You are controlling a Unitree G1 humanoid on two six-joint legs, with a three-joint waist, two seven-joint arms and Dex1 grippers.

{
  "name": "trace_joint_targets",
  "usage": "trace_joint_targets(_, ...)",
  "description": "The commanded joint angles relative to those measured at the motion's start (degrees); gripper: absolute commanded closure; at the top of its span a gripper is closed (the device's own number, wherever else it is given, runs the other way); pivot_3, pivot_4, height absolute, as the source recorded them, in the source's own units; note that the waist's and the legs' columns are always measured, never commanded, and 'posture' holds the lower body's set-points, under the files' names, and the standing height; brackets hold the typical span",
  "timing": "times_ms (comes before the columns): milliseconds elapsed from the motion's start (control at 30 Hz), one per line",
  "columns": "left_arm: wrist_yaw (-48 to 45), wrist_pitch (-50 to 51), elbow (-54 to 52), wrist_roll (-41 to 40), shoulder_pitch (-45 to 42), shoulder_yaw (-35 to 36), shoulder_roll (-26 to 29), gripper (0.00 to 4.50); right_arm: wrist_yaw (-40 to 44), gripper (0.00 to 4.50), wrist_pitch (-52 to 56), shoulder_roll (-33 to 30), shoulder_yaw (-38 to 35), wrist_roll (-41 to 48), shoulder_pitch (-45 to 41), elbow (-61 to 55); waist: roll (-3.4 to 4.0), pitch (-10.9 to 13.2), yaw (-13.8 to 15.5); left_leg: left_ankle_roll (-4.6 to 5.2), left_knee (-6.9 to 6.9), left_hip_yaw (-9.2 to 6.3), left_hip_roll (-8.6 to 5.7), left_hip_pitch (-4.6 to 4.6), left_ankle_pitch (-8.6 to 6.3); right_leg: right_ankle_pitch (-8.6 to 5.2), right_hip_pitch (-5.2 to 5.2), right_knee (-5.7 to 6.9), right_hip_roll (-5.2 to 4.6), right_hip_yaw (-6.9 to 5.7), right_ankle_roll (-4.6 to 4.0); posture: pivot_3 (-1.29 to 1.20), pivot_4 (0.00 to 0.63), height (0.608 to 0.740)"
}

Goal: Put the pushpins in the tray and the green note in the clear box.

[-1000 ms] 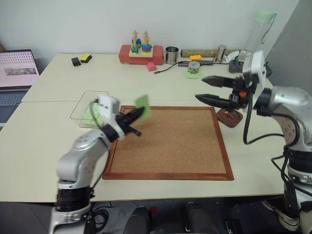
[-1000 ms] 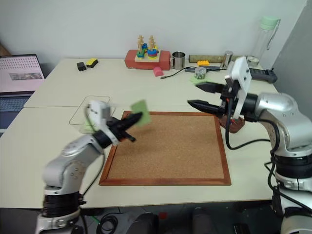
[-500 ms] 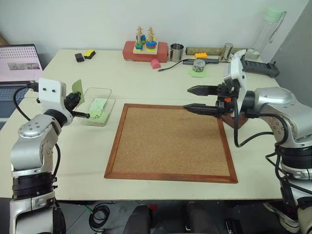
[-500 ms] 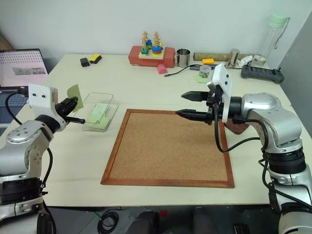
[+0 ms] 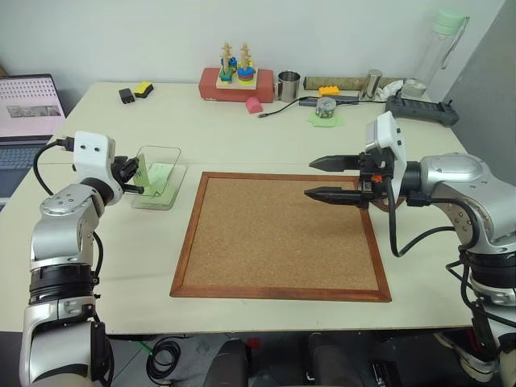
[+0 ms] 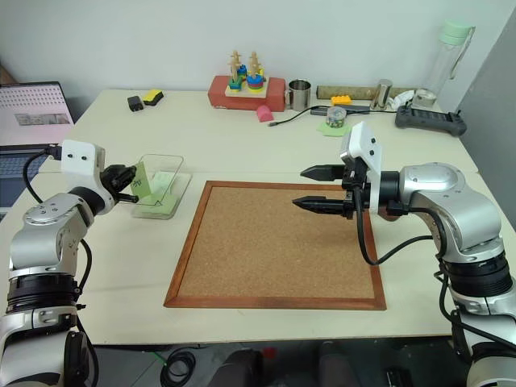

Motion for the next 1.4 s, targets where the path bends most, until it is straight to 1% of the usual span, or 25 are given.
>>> trace_joint_targets(33,-0.6,-1.2,-1.8,0.7,-0.8,0.5,1.7,2.56,0.2,1.45,-0.1,-0.5,-0.7,0.6,-0.3,-2.1,0.0,0.0,0.0,0.0,0.0,0.0,0.0,0.0,0.0,0.0,0.0,0.01,0.0,0.0,0.0,0.0,0.15,0.74)
trace_joint_targets(267,-2.0,-0.1,-4.9,0.5,0.0,0.8,2.7,1.18,0.2,1.45,-0.2,-0.4,-0.5,0.4,-0.5,-1.8,0.0,0.0,0.0,0.0,0.01,0.0,0.0,0.0,0.0,0.0,0.0,0.02,0.0,0.0,0.0,0.0,0.15,0.74)
trace_joint_targets(300,-2.3,0.0,-5.4,0.6,0.1,0.7,3.1,1.04,0.1,1.45,-0.3,-0.4,-0.5,0.3,-0.5,-1.8,0.0,0.0,0.0,0.0,0.01,0.0,0.0,0.0,0.0,0.0,0.0,0.02,0.0,0.0,0.0,0.0,0.15,0.74)
trace_joint_targets(333,-2.5,0.0,-5.9,0.7,0.3,0.6,3.5,0.77,0.1,1.45,-0.4,-0.3,-0.6,0.2,-0.5,-1.7,0.0,0.0,0.0,0.0,0.01,0.0,0.0,0.0,0.0,0.0,0.0,0.02,0.0,0.0,0.0,0.0,0.15,0.74)
trace_joint_targets(367,-2.7,0.0,-6.4,0.9,0.4,0.6,3.9,0.66,0.0,1.45,-0.5,-0.4,-0.7,0.1,-0.5,-1.6,0.0,0.0,0.0,-0.01,0.01,0.0,0.0,0.0,0.0,0.0,0.0,0.03,0.0,0.0,0.0,0.0,0.15,0.74)
trace_joint_targets(467,-4.7,0.4,-7.8,0.8,0.5,0.4,5.7,0.09,-0.3,1.45,-0.8,-0.4,-1.0,-0.1,-0.2,-1.3,0.0,0.0,0.0,-0.01,0.01,0.0,0.0,0.01,0.0,0.0,0.0,0.03,0.0,0.01,0.0,0.0,0.15,0.74)
trace_joint_targets(567,-9.4,1.0,-10.1,0.1,1.8,-0.4,8.8,0.04,-0.3,1.45,-0.8,-1.2,-1.9,-0.1,0.4,-1.4,0.0,0.0,-0.1,-0.01,0.01,0.01,0.0,0.01,0.0,0.0,-0.01,0.05,0.0,0.0,0.0,0.0,0.15,0.74)
trace_joint_targets(667,-16.9,0.4,-11.9,0.1,5.0,-1.3,14.4,0.04,0.6,1.45,-2.4,-3.6,-3.3,-0.9,2.8,-1.9,0.0,0.0,-0.1,-0.01,0.0,0.03,0.0,0.01,0.0,0.0,-0.02,0.06,0.01,0.01,0.0,0.0,0.15,0.74)
trace_joint_targets(733,-22.9,-2.4,-12.9,0.5,9.9,-0.9,19.0,0.04,2.3,1.45,-5.0,-6.9,-4.3,-2.5,5.9,-2.2,0.0,0.0,-0.2,-0.01,-0.01,0.03,0.01,0.0,0.0,0.0,-0.02,0.04,0.01,0.01,0.0,0.0,0.15,0.74)
trace_joint_targets(800,-28.6,-7.0,-13.9,0.8,16.6,1.3,23.1,0.04,4.1,1.45,-7.6,-10.7,-5.9,-4.0,9.7,-1.9,0.01,0.0,-0.2,0.0,-0.05,0.11,0.03,-0.03,-0.01,0.0,-0.09,-0.01,0.01,0.08,-0.01,0.0,0.15,0.74)
trace_joint_targets(933,-35.8,-11.2,-11.9,-0.5,25.3,7.2,27.2,0.04,6.4,1.45,-12.0,-16.8,-10.3,-6.4,17.2,-0.4,0.02,0.0,-0.2,0.01,-0.06,0.21,0.05,-0.03,-0.01,-0.02,-0.13,-0.01,-0.03,0.13,-0.02,0.0,0.15,0.74)
trace_joint_targets(1033,-39.1,-14.3,-9.3,-0.2,29.4,10.3,28.8,0.04,7.6,1.45,-14.0,-21.1,-14.2,-8.0,22.6,1.9,0.03,0.0,-0.1,0.02,-0.03,0.21,0.1,-0.01,-0.01,-0.06,-0.11,0.01,0.02,0.08,-0.09,0.0,0.15,0.74)
trace_joint_targets(1100,-40.1,-15.0,-8.6,-0.5,30.5,11.5,28.9,0.04,8.0,1.45,-15.4,-23.1,-16.7,-9.3,25.6,4.6,0.03,0.0,-0.1,0.02,-0.01,0.23,0.11,0.09,0.0,-0.06,-0.02,0.03,0.03,0.07,-0.1,0.0,0.15,0.74)
trace_joint_targets(1233,-41.3,-14.4,-8.7,-2.1,30.3,12.3,28.2,0.04,8.2,1.45,-17.2,-24.6,-19.4,-10.1,28.4,8.0,0.03,0.0,-0.1,0.03,0.02,0.36,0.12,0.31,0.0,-0.15,0.18,0.01,0.02,0.14,0.06,0.0,0.15,0.74)
trace_joint_targets(1400,-42.2,-14.8,-8.1,-3.0,28.9,11.6,28.0,0.04,8.2,1.45,-18.6,-24.4,-20.0,-10.6,28.5,10.1,0.03,0.0,-0.3,0.03,-0.01,0.38,0.14,0.33,0.0,-0.03,0.14,0.06,0.08,0.13,-0.13,0.0,0.15,0.74)
